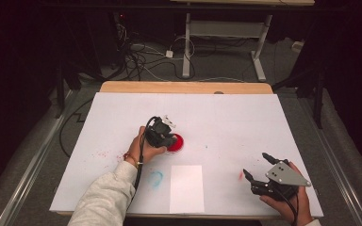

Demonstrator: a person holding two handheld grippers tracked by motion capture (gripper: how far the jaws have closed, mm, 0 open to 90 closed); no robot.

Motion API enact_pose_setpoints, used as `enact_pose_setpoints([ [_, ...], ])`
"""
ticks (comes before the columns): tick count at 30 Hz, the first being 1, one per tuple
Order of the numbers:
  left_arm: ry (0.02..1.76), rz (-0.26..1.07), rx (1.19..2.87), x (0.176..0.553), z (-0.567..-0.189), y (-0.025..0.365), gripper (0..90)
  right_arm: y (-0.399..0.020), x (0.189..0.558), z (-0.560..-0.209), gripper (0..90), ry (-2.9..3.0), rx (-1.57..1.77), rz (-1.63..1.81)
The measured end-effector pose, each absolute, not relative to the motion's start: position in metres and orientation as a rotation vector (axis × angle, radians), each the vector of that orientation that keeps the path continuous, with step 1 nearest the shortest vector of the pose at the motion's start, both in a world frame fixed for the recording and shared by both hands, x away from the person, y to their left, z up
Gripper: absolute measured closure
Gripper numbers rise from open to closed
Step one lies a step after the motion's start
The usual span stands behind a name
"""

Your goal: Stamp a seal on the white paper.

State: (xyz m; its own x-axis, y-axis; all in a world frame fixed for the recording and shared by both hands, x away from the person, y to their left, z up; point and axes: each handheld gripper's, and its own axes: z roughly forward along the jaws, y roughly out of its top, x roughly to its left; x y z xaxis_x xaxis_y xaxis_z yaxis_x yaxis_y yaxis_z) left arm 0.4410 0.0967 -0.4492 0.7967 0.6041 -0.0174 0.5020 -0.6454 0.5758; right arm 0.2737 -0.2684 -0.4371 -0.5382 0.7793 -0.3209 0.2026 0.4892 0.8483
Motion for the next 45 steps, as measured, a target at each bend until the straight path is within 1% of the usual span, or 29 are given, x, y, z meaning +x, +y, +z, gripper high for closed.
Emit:
enact_pose_setpoints([
  [5, 0.826, 0.212, 2.388, 0.442, -0.451, 0.100, 73.8, -0.269, 0.274, -0.437, 20.9, 2.015, 0.806, 1.019],
  [13, 0.818, 0.259, 2.395, 0.438, -0.453, 0.096, 73.8, -0.268, 0.273, -0.437, 20.9, 2.013, 0.805, 1.019],
  [23, 0.819, 0.272, 2.391, 0.437, -0.454, 0.096, 73.8, -0.268, 0.273, -0.437, 20.8, 2.012, 0.802, 1.019],
  [29, 0.824, 0.249, 2.370, 0.438, -0.455, 0.099, 73.8, -0.268, 0.273, -0.437, 20.8, 2.014, 0.802, 1.018],
  [33, 0.817, 0.281, 2.366, 0.435, -0.455, 0.098, 73.9, -0.268, 0.273, -0.437, 20.8, 2.013, 0.802, 1.014],
  [35, 0.829, 0.276, 2.356, 0.436, -0.455, 0.099, 73.9, -0.268, 0.273, -0.437, 20.8, 2.010, 0.797, 1.013],
  [39, 0.821, 0.301, 2.345, 0.433, -0.450, 0.097, 73.9, -0.269, 0.273, -0.436, 20.8, 2.006, 0.795, 1.013],
  [42, 0.793, 0.338, 2.329, 0.428, -0.438, 0.097, 73.8, -0.269, 0.273, -0.436, 20.8, 2.003, 0.795, 1.015],
  [45, 0.763, 0.346, 2.304, 0.422, -0.426, 0.099, 73.9, -0.270, 0.272, -0.436, 20.9, 2.003, 0.795, 1.018],
])
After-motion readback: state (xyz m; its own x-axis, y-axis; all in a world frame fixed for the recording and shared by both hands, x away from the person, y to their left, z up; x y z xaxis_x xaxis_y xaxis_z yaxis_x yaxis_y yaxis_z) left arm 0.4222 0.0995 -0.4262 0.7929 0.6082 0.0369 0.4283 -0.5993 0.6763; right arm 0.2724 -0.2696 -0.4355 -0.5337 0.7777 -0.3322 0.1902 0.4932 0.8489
